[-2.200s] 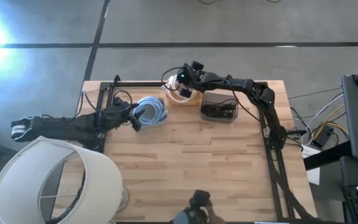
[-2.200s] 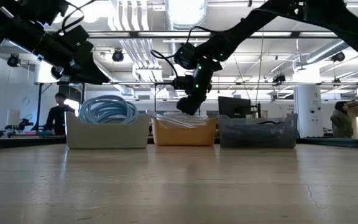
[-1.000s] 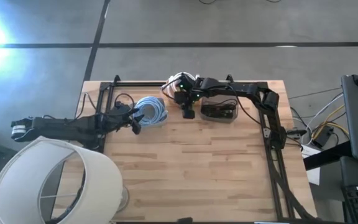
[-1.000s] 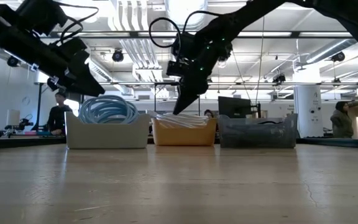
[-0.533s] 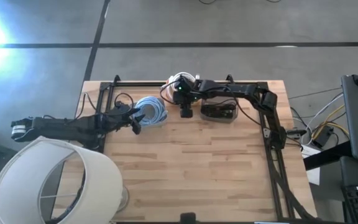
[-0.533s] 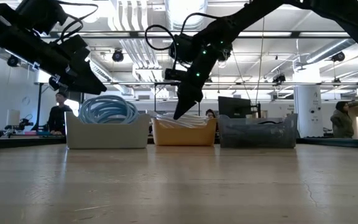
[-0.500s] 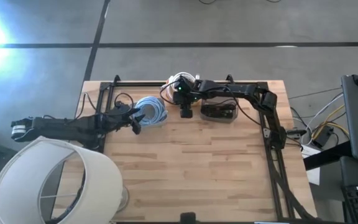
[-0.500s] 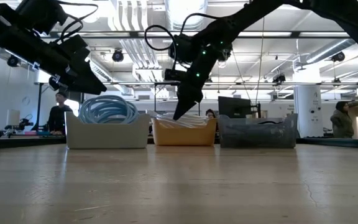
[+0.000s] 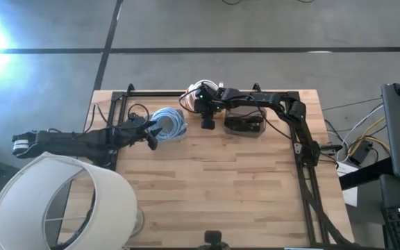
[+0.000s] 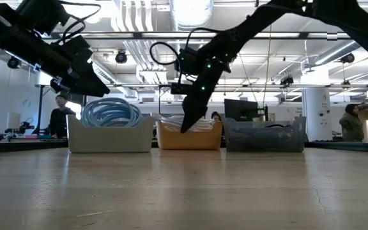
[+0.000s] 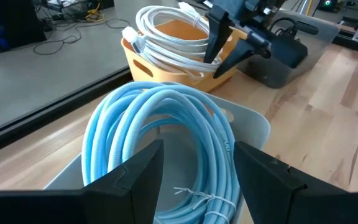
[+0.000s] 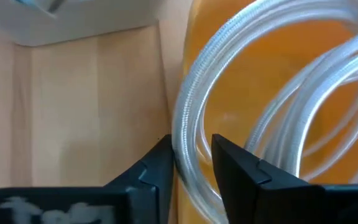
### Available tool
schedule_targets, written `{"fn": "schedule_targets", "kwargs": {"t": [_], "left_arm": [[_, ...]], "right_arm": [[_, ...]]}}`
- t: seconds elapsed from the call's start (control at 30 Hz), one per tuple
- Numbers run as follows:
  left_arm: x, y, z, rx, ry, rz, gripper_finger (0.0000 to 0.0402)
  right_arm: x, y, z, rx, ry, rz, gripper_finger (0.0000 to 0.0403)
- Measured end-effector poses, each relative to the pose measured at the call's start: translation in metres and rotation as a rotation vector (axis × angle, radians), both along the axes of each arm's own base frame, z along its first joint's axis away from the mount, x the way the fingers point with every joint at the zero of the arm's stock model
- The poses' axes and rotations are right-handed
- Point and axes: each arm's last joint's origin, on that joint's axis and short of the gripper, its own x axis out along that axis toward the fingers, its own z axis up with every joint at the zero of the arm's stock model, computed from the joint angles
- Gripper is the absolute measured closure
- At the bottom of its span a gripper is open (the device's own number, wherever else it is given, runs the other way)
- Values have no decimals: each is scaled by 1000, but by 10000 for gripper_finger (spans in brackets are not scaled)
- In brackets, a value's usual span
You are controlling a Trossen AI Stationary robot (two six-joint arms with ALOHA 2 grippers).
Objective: Pick & Place USB Port
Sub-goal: Put the white hdmi cable into the yellow bin
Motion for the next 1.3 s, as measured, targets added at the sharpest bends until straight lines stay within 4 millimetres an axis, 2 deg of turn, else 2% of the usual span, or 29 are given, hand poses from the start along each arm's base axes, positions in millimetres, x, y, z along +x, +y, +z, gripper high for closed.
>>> {"fn": "schedule_targets", "kwargs": {"t": [0.2,0.27,0.8,1.3], "left_arm": [[0,0,0,0,0,0,202],[0,0,0,-1,0,0,202],[0,0,0,-1,0,-1,202],[0,0,0,-2,-1,-1,202]], "right_arm": [[-1,-2,-1,-3,3,4,375],[-1,-2,0,-2,2,5,385],[3,-4,15,-13,-44,-2,380],[1,-1,14,6,-6,2,303]]}}
